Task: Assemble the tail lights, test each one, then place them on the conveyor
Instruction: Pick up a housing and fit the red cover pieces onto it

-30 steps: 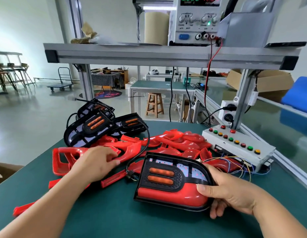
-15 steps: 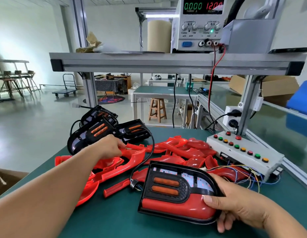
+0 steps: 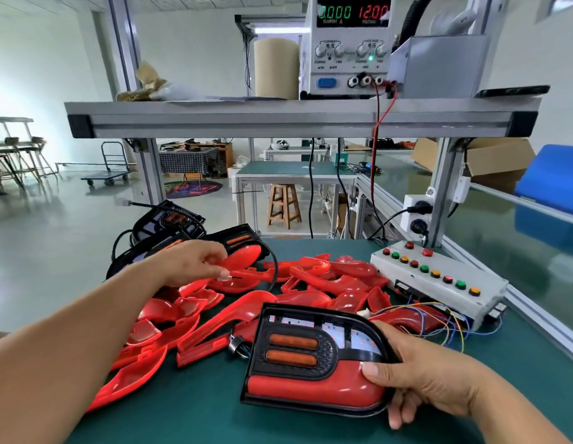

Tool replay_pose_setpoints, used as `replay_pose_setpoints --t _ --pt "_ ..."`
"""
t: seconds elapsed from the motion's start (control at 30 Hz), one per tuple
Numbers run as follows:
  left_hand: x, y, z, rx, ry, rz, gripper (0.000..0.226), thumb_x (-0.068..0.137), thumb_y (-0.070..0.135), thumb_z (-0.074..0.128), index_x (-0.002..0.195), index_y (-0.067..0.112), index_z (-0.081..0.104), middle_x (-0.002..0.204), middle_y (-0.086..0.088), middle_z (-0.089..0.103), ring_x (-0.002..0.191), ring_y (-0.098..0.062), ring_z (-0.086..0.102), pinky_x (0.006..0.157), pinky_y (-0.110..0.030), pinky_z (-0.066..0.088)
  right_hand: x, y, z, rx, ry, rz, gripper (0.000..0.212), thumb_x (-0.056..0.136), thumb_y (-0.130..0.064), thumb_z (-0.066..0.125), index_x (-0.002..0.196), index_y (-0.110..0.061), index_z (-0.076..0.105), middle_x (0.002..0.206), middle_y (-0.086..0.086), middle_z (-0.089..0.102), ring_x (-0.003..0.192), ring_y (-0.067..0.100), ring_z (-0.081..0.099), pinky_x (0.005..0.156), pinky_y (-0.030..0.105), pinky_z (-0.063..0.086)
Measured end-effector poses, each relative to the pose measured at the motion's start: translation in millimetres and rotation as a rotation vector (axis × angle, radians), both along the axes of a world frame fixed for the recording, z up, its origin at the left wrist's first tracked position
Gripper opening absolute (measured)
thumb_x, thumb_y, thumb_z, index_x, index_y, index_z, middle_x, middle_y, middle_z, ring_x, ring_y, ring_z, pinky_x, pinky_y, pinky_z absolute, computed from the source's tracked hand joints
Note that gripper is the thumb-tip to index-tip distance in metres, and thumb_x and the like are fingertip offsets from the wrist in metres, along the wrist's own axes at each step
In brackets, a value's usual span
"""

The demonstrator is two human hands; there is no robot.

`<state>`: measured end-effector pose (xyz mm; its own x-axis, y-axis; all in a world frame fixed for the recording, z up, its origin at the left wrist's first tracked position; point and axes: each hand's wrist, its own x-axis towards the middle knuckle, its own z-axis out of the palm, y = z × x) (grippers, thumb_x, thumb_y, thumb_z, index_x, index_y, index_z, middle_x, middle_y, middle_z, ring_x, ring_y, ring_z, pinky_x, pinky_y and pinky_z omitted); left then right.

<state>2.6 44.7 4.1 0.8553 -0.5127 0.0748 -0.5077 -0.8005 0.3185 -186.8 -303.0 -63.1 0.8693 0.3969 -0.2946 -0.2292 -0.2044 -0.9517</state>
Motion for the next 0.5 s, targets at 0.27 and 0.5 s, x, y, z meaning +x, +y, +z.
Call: replay_pose_setpoints --t 0.27,0.5 --pt "-38 -25 16 -0.477 0.173 -0.02 0.047 0.101 0.026 0.045 0.143 0.043 0.033 0.097 0.002 0.052 0.075 -0.007 0.048 0.071 -0.021 0.041 -1 2 1 -0.026 -0.024 -0.012 0.078 0.068 -0.046 0.083 0.13 -0.045 0.037 0.113 0.013 0.07 0.06 0.027 0.068 0.048 0.024 0.053" --pt "-89 -75 30 -0.129 -0.01 -0.35 0.028 0.09 0.048 0.054 0.114 0.046 0.042 0.097 0.022 0.062 0.082 0.007 0.056 0.071 -0.007 0.038 -1 3 0 -0.067 -0.02 -0.054 0.072 0.073 -0.041 0.08 0.129 -0.033 0.035 0.098 0.011 0.074 0.059 0.026 0.068 0.048 0.024 0.053"
